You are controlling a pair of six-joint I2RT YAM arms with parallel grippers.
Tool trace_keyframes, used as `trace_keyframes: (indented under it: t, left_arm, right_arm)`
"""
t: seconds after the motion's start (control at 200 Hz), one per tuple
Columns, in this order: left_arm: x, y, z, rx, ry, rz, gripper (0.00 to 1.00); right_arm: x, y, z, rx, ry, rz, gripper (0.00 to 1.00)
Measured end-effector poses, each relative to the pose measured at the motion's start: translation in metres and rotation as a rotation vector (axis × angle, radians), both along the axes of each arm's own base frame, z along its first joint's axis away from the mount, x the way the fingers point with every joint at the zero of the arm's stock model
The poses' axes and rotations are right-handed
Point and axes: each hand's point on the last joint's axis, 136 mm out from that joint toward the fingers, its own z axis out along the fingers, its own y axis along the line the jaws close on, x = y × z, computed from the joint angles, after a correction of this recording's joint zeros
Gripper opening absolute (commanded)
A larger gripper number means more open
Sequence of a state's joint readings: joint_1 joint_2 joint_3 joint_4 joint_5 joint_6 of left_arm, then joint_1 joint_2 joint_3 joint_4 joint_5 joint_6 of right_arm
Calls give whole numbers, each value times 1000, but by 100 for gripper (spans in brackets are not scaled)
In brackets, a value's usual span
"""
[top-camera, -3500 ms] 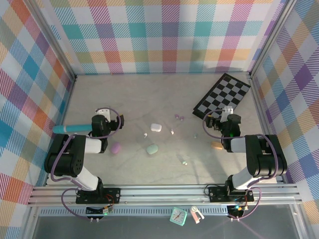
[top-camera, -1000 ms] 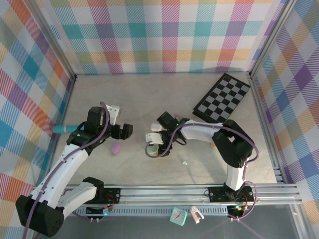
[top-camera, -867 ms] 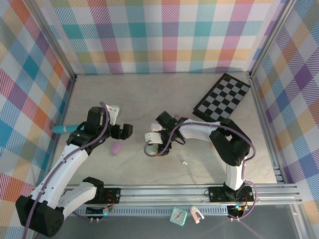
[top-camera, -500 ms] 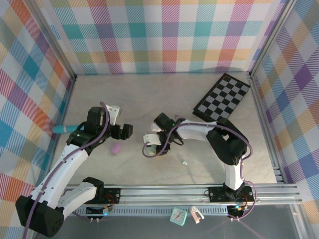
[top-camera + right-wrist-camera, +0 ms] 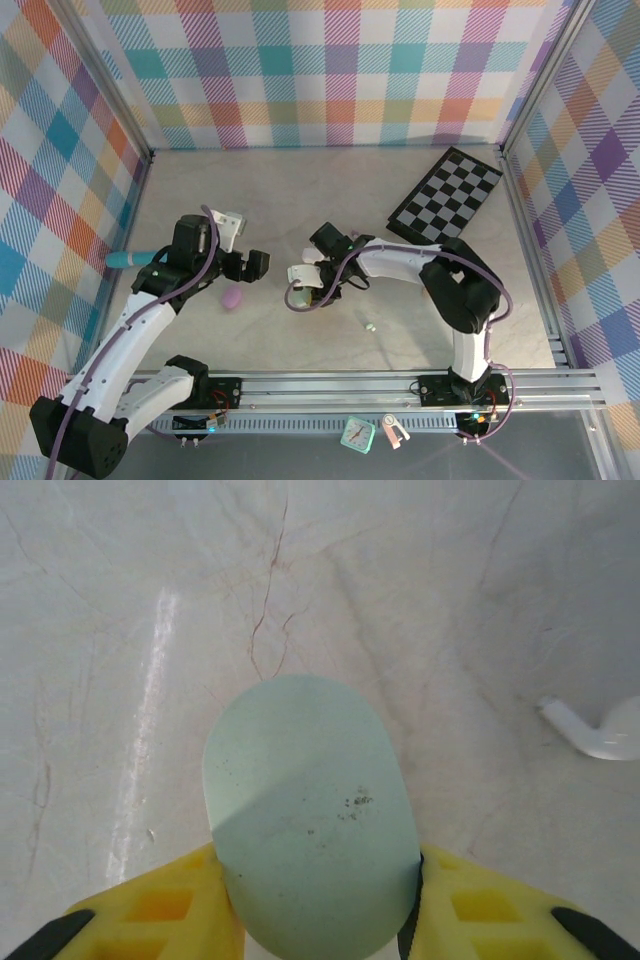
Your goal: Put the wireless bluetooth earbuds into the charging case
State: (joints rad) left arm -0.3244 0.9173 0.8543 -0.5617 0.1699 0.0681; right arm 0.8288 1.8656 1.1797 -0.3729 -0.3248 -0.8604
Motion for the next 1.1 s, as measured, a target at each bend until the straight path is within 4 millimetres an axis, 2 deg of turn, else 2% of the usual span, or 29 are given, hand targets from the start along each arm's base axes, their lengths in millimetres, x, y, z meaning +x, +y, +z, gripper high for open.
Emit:
trace_keyframes:
  t: [0.145,0.265,0.395,0.52,0.7,0.83,1.1]
  left_arm:
    - [-2,-14,13,-36,-69,-60,100]
    - [-10,-42,20,-43,-155,-191,100]
    - [-20,-69,20,-81,-255,-331,100]
    - [-26,-88,13,-137,-321,-438,100]
    - [-40,-123,3,-235,-366,-623,94]
    - [-55,-148,5,-284,-405,-734,90]
    - [-54,-166,13,-347,-484,-801,74]
  right_arm:
    - [15,-10,32,54,-17,-74,30]
    - [27,-25,55,94,-16,-157,28]
    - [30,-43,78,125,-14,-222,27]
    - [21,-56,103,166,-13,-253,24]
    - [8,-68,145,249,-29,-266,23]
    - [-5,-71,162,285,3,-254,22]
    - [-18,-64,194,346,71,-214,20]
